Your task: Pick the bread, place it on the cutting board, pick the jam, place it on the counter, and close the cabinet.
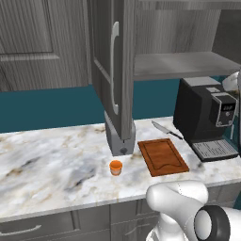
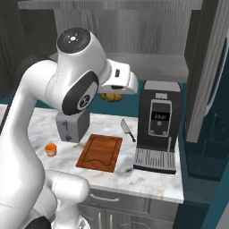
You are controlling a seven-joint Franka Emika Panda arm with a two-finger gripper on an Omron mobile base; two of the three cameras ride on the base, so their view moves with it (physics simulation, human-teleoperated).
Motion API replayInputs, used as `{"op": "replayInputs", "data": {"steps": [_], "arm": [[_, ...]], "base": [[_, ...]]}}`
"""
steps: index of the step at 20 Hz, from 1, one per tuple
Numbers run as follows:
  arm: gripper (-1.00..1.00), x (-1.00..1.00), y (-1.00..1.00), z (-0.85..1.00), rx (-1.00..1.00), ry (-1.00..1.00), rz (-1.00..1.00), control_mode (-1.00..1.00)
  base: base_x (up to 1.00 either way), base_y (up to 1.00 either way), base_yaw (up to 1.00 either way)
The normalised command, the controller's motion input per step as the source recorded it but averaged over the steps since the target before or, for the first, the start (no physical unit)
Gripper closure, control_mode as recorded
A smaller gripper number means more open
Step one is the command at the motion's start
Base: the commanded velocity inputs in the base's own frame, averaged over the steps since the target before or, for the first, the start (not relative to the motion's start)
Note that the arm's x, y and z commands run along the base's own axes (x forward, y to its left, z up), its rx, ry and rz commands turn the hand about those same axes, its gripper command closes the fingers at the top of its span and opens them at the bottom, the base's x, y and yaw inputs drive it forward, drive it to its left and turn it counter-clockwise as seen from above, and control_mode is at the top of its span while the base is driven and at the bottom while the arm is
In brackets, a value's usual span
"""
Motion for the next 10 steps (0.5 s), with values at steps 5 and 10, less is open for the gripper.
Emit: {"op": "replayInputs", "data": {"steps": [5, 10], "arm": [[1.00, -0.39, 0.14, 0.00, 0.00, 0.12, 0.00, -1.00], [1.00, -0.32, 0.10, 0.00, 0.00, 0.07, 0.00, -1.00]], "base": [[0.00, 0.00, 0.00], [0.00, 0.00, 0.00]]}}
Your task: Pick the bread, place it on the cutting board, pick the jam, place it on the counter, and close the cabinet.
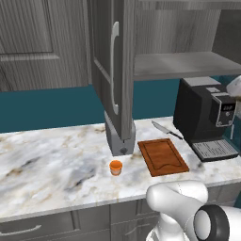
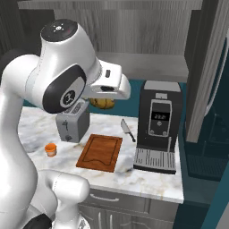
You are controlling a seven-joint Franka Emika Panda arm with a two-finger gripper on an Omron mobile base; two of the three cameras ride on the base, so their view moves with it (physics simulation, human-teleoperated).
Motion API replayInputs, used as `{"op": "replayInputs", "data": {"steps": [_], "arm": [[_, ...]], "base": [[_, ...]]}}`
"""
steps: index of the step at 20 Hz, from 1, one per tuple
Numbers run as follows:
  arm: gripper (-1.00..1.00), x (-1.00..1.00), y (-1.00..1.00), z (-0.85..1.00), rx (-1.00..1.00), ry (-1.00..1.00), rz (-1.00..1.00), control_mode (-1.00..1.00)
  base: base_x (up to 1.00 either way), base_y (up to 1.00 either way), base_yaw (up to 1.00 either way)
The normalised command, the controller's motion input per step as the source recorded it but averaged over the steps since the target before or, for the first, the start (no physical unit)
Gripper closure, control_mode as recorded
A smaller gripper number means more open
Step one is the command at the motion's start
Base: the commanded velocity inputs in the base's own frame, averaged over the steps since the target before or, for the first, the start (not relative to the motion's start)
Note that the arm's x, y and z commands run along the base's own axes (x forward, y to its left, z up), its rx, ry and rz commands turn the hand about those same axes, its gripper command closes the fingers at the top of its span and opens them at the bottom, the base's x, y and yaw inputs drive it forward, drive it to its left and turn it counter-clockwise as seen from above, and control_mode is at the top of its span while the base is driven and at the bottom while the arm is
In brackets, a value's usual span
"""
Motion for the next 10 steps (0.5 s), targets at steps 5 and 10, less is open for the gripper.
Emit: {"op": "replayInputs", "data": {"steps": [5, 10], "arm": [[1.00, -0.24, 0.16, -0.03, 0.00, 0.06, 0.00, -1.00], [1.00, -0.11, 0.12, -0.07, 0.00, 0.01, 0.00, -1.00]], "base": [[0.00, 0.00, 0.00], [0.00, 0.00, 0.00]]}}
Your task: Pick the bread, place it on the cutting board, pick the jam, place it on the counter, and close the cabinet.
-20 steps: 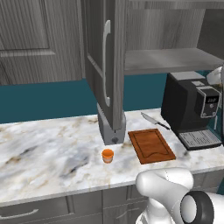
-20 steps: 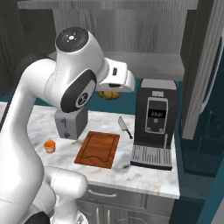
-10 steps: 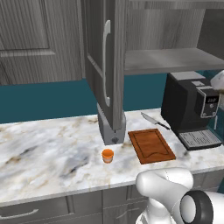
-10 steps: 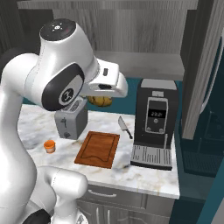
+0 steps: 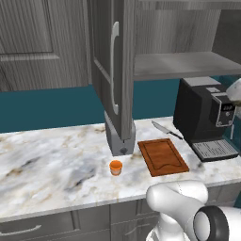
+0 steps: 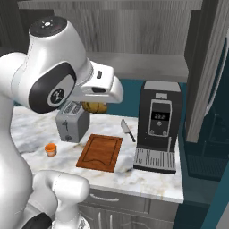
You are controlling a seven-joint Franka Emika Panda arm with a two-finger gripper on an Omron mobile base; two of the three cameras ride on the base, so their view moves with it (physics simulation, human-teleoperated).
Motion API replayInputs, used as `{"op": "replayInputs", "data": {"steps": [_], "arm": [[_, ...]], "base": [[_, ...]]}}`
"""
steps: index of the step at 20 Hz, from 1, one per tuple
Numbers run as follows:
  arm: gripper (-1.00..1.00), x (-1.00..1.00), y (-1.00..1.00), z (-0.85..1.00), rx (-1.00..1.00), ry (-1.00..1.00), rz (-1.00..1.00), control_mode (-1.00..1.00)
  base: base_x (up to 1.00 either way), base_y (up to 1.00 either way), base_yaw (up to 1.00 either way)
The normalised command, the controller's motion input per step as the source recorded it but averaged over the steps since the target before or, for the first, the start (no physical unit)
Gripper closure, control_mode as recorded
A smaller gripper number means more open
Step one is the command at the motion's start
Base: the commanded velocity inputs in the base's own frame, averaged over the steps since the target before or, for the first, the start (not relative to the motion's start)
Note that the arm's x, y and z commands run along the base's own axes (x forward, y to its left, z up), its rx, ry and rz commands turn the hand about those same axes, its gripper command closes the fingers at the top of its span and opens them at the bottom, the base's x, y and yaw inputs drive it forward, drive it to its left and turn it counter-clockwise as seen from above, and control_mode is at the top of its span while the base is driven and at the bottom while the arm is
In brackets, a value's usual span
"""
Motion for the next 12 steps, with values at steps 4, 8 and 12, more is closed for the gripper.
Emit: {"op": "replayInputs", "data": {"steps": [4, 8, 12], "arm": [[1.00, -0.02, 0.06, -0.15, 0.00, 0.00, 0.00, -1.00], [1.00, -0.02, 0.07, -0.19, 0.00, 0.00, 0.00, -1.00], [1.00, 0.00, 0.18, -0.26, 0.00, 0.00, 0.00, -1.00]], "base": [[0.00, 0.00, 0.00], [0.00, 0.00, 0.00], [0.00, 0.00, 0.00]]}}
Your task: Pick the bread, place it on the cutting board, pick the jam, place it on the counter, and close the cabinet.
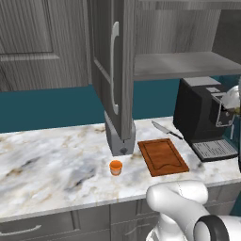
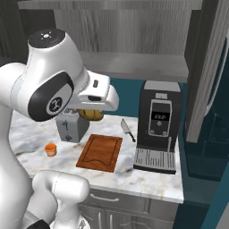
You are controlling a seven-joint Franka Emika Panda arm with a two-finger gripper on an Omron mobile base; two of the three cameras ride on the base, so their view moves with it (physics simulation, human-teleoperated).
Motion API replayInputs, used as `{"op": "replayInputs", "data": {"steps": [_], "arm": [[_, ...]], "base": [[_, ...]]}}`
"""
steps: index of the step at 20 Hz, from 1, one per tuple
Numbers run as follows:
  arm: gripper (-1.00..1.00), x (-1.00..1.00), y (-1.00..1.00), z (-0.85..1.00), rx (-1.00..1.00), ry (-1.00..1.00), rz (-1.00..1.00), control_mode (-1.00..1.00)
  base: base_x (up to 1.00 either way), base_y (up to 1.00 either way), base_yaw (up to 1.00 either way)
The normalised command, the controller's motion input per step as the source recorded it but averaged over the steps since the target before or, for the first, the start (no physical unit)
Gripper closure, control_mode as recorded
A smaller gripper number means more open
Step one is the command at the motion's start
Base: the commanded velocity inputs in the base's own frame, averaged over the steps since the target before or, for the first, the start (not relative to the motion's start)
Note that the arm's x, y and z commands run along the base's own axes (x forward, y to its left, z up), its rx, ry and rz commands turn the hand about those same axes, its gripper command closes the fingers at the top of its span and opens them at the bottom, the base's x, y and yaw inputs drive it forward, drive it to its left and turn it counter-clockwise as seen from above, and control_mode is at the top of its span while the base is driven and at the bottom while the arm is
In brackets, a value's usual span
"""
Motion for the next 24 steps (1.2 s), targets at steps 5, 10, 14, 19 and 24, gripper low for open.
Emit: {"op": "replayInputs", "data": {"steps": [5, 10, 14, 19, 24], "arm": [[1.00, 0.00, 0.19, -0.29, 0.00, 0.01, 0.00, -1.00], [1.00, 0.00, 0.16, -0.36, 0.00, 0.00, 0.01, -1.00], [1.00, 0.00, 0.12, -0.39, 0.00, 0.00, 0.02, -1.00], [1.00, 0.00, 0.08, -0.39, 0.00, 0.00, 0.03, -1.00], [1.00, 0.00, 0.01, -0.39, 0.00, 0.00, 0.04, -1.00]], "base": [[0.00, 0.00, 0.00], [0.00, 0.00, 0.00], [0.00, 0.00, 0.00], [0.00, 0.00, 0.00], [0.00, 0.00, 0.00]]}}
